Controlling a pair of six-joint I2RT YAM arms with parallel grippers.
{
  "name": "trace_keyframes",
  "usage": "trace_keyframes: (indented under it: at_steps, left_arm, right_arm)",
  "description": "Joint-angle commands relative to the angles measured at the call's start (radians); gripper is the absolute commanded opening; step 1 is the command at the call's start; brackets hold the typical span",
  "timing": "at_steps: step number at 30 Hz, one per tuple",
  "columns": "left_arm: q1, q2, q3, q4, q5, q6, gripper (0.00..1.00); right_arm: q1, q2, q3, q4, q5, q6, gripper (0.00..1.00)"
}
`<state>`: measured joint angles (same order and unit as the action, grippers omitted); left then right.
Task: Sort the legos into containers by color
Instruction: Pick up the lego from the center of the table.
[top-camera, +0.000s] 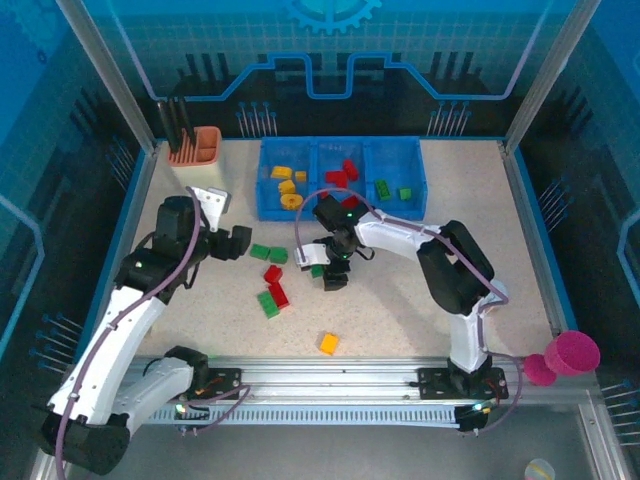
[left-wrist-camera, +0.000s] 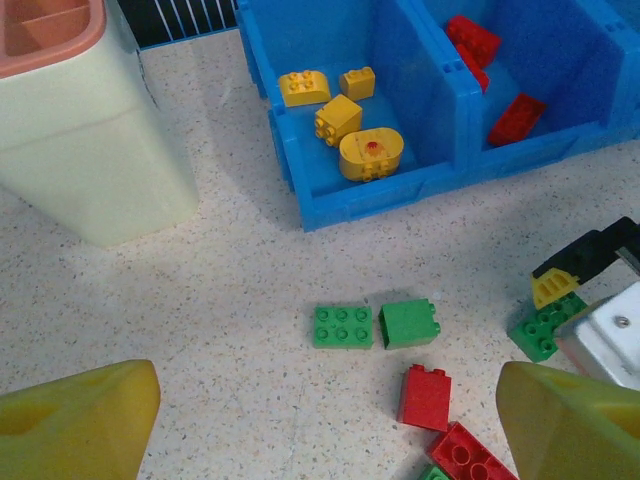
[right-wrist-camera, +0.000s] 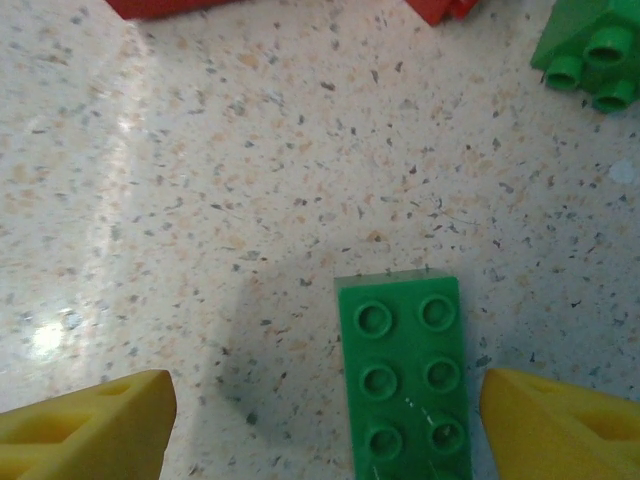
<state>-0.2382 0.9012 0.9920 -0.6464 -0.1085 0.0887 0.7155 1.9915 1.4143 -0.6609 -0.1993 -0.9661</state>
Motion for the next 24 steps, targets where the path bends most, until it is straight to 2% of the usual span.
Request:
trace_keyframes:
  at_steps: [1, 5, 8, 11, 18, 24]
  left_arm:
    - [0.01, -0.011, -0.016, 0.022, -0.01, 0.023, 0.89]
    - [0.01, -0.007, -0.024, 0.033, 0.005, 0.016, 0.89]
    - [0.01, -0.004, -0.028, 0.037, 0.01, 0.013, 0.89]
    - [0.01, -0.005, -0.028, 0.037, 0.009, 0.013, 0.89]
    - [0.01, -0.005, -0.03, 0.038, 0.005, 0.017, 0.89]
    - [0.01, -0.01, -0.039, 0.036, 0.003, 0.019, 0.9]
  right_arm:
    - [0.013, 0.027, 0.012, 0.054, 0.027, 0.027, 0.8]
    - [0.007, 0.063, 0.038, 0.045, 0.052, 0.051, 0.79]
    - [0.002, 0.08, 0.05, 0.024, 0.055, 0.052, 0.74]
    - [0.002, 0.089, 0.048, 0.004, 0.061, 0.046, 0.65]
    - [-0.007, 0.087, 0.03, 0.002, 0.101, 0.072, 0.29]
    - [-0.078, -0.059, -0.013, 0.055, 0.122, 0.224, 0.22]
